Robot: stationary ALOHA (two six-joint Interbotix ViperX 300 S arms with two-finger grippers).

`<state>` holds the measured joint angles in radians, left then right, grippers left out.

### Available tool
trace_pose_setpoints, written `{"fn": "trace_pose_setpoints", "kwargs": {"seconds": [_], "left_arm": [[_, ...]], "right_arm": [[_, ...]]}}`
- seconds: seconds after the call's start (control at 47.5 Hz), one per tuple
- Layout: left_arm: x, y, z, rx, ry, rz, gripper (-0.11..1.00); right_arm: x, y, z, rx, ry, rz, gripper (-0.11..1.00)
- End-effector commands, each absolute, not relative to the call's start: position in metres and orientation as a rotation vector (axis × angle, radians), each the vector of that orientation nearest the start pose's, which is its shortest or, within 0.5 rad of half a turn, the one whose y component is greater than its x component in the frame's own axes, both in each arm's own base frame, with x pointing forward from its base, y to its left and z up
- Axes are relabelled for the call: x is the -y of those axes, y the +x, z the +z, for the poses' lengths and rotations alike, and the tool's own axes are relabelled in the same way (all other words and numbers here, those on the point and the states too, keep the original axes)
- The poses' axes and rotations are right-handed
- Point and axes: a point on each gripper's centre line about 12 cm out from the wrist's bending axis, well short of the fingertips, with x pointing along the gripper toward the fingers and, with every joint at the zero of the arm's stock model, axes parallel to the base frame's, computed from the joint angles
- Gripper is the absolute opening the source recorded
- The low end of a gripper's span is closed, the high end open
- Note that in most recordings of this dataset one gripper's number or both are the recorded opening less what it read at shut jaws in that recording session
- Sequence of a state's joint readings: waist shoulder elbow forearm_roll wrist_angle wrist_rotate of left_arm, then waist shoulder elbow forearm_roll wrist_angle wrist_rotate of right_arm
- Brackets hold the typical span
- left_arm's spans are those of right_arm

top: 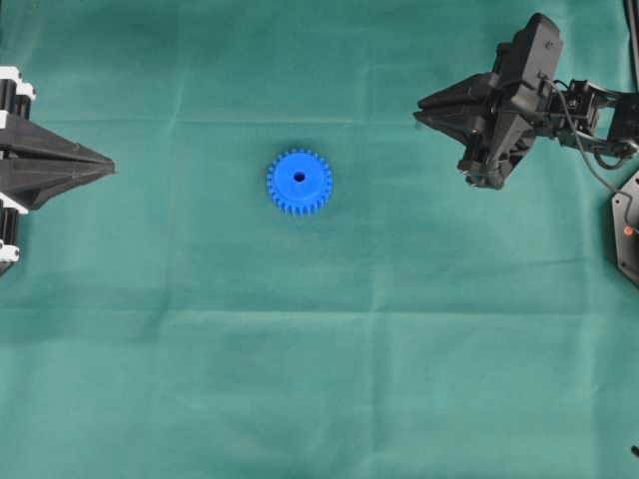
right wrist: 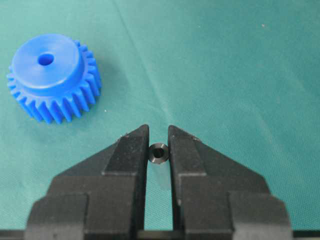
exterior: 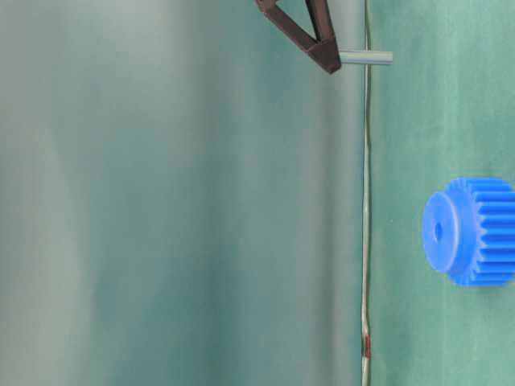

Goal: Insert the shaft placed at a random location into the center hole of the medium gear at another random location.
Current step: 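Lower the right gripper and close it around the silver shaft, then carry the held shaft left over the blue gear's center hole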

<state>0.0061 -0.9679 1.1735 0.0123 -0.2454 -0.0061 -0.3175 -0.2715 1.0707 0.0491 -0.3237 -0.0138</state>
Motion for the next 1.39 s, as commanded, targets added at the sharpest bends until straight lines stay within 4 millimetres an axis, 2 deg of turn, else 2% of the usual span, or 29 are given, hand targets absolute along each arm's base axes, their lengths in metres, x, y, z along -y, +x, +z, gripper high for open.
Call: {"fn": "trace_pose_setpoints", "kwargs": {"seconds": [0.0, 0.211, 0.527, 0.716, 0.864, 1.095, 1.369], "left_arm": [[-0.001, 0.201, 0.297, 0.055, 0.004, 0.004, 0.00], [-0.001, 0.201, 0.297, 0.055, 0.004, 0.004, 0.00], [-0.001, 0.201, 0.297, 0.055, 0.004, 0.004, 0.00], [-0.001, 0.201, 0.296, 0.052, 0.004, 0.004, 0.00], [-0.001, 0.201, 0.295, 0.041, 0.004, 0.003, 0.00], [-0.001, 0.201, 0.295, 0.040, 0.006, 0.005, 0.00], [-0.001, 0.201, 0.295, 0.041, 0.006, 0.003, 0.00]], "right_arm": [[0.093, 0.285, 0.173, -0.430, 0.113, -0.332, 0.13], [0.087, 0.310, 0.176, -0.421, 0.113, -0.294, 0.13], [0.068, 0.373, 0.185, -0.391, 0.091, -0.201, 0.13], [0.058, 0.401, 0.191, -0.364, 0.080, -0.164, 0.13], [0.055, 0.411, 0.193, -0.358, 0.078, -0.154, 0.13], [0.055, 0.413, 0.191, -0.364, 0.078, -0.153, 0.13], [0.050, 0.421, 0.167, -0.395, 0.084, -0.144, 0.13]]}}
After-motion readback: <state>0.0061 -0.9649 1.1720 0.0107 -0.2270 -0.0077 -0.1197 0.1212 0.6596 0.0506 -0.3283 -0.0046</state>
